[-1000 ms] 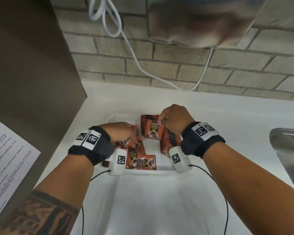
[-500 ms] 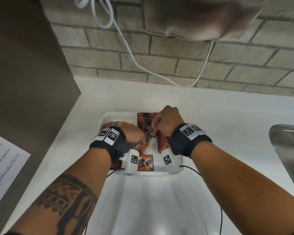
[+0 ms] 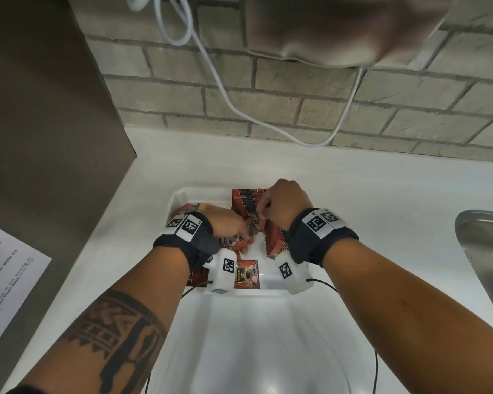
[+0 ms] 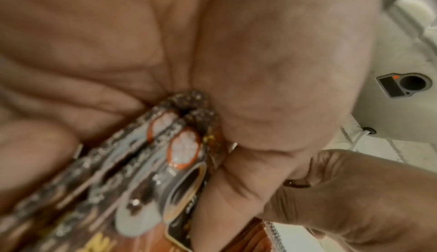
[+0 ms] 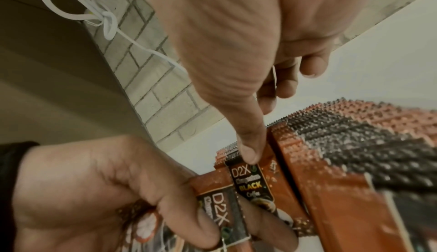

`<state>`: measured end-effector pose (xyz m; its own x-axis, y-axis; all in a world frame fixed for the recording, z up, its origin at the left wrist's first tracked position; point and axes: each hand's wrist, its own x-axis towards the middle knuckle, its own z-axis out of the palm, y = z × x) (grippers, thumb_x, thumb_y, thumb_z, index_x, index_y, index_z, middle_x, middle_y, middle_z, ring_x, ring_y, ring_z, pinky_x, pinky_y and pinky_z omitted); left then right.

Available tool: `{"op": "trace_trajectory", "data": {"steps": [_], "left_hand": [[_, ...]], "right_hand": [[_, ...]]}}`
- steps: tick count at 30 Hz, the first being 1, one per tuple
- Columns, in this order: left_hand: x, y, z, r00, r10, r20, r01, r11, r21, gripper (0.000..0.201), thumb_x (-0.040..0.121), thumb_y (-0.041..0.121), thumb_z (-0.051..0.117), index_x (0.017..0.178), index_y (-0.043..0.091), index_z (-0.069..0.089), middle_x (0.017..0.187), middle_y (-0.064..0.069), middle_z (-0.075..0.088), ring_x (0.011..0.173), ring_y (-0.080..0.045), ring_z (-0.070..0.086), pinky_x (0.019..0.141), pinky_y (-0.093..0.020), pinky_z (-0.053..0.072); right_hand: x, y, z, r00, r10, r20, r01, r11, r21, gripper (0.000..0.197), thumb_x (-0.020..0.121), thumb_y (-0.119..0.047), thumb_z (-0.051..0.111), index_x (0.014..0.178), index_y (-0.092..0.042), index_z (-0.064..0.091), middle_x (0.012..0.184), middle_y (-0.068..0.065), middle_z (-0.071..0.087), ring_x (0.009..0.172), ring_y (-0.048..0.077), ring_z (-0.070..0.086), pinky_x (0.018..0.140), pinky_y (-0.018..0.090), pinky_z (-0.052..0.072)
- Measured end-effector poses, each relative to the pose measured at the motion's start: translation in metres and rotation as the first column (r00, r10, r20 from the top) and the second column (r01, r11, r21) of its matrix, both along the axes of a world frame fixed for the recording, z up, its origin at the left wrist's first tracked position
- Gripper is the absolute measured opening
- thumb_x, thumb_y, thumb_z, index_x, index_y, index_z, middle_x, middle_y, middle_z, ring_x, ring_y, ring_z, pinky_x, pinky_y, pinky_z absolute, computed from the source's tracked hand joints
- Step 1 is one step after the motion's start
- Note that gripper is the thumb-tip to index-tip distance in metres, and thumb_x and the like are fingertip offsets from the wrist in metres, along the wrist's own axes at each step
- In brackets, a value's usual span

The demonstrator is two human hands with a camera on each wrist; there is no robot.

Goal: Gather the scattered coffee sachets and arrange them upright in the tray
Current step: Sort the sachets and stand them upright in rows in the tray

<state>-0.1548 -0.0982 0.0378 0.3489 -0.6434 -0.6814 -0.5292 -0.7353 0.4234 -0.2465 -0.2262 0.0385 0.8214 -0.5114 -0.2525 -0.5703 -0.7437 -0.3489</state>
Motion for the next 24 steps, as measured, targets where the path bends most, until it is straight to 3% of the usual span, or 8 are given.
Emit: {"op": "trace_trajectory", "data": {"steps": [4, 6, 9, 14, 19, 21, 24], "left_hand": [[-0.001, 0.001, -0.001, 0.997, 0.066, -0.036, -0.067, 0.998, -0.022, 0.017, 0.094, 0.032, 0.063, 0.091, 0.017, 0.068, 0.09, 0.002, 0.064, 0.084, -0.014, 0.058, 0.076, -0.028, 0.046], [-0.002, 0.002, 0.0, 0.992, 0.11, -0.056, -0.111, 0.993, -0.033, 0.016, 0.093, 0.031, 0.064, 0.091, 0.016, 0.069, 0.091, 0.001, 0.066, 0.088, -0.016, 0.061, 0.08, -0.029, 0.049], [-0.002, 0.004, 0.0, 0.993, 0.102, -0.067, -0.104, 0.994, -0.034, 0.018, 0.094, 0.03, 0.063, 0.085, 0.016, 0.07, 0.087, 0.002, 0.067, 0.083, -0.015, 0.061, 0.069, -0.024, 0.046], [0.001, 0.006, -0.003, 0.987, 0.121, -0.108, -0.124, 0.992, -0.023, 0.028, 0.091, 0.033, 0.066, 0.1, 0.01, 0.077, 0.106, -0.006, 0.073, 0.104, -0.025, 0.067, 0.1, -0.036, 0.05], [0.003, 0.007, -0.005, 0.977, 0.118, -0.179, -0.122, 0.992, -0.012, 0.028, 0.09, 0.035, 0.065, 0.101, 0.013, 0.079, 0.105, -0.003, 0.076, 0.106, -0.025, 0.068, 0.103, -0.038, 0.049], [0.003, 0.008, -0.006, 0.982, 0.097, -0.163, -0.099, 0.995, -0.005, 0.03, 0.091, 0.036, 0.064, 0.105, 0.013, 0.079, 0.109, -0.003, 0.075, 0.107, -0.024, 0.067, 0.1, -0.034, 0.049], [0.004, 0.008, -0.013, 0.976, 0.165, -0.144, -0.178, 0.981, -0.083, 0.033, 0.086, 0.031, 0.07, 0.113, 0.012, 0.074, 0.118, -0.009, 0.071, 0.111, -0.027, 0.065, 0.102, -0.038, 0.05]], "right_hand": [[-0.002, -0.003, 0.001, 0.999, 0.004, 0.039, -0.006, 0.999, 0.033, 0.022, 0.075, -0.017, 0.074, 0.066, -0.037, 0.07, 0.083, -0.015, 0.069, 0.09, 0.012, 0.063, 0.085, 0.033, 0.055], [-0.003, -0.003, 0.002, 0.999, 0.013, 0.046, -0.015, 0.999, 0.033, 0.022, 0.076, -0.018, 0.075, 0.067, -0.038, 0.069, 0.083, -0.015, 0.067, 0.091, 0.012, 0.063, 0.085, 0.031, 0.054], [-0.005, -0.004, 0.004, 0.998, 0.014, 0.062, -0.017, 0.999, 0.041, 0.024, 0.076, -0.019, 0.076, 0.065, -0.038, 0.067, 0.078, -0.018, 0.064, 0.089, 0.011, 0.062, 0.082, 0.03, 0.054], [-0.007, -0.005, 0.01, 0.996, 0.006, 0.089, -0.009, 0.999, 0.033, 0.028, 0.077, -0.014, 0.07, 0.062, -0.038, 0.068, 0.073, -0.021, 0.061, 0.084, 0.008, 0.061, 0.077, 0.026, 0.052], [-0.01, -0.004, 0.015, 0.996, 0.029, 0.089, -0.03, 0.999, 0.012, 0.03, 0.079, -0.013, 0.068, 0.062, -0.038, 0.068, 0.072, -0.022, 0.061, 0.082, 0.008, 0.061, 0.079, 0.027, 0.053], [-0.011, -0.003, 0.015, 0.995, 0.033, 0.096, -0.034, 0.999, 0.008, 0.029, 0.079, -0.014, 0.07, 0.064, -0.038, 0.068, 0.072, -0.022, 0.061, 0.083, 0.008, 0.061, 0.081, 0.028, 0.053], [-0.013, -0.001, 0.016, 0.995, 0.024, 0.102, -0.026, 1.0, 0.017, 0.025, 0.08, -0.016, 0.072, 0.067, -0.038, 0.069, 0.073, -0.022, 0.058, 0.086, 0.009, 0.06, 0.081, 0.028, 0.052]]}}
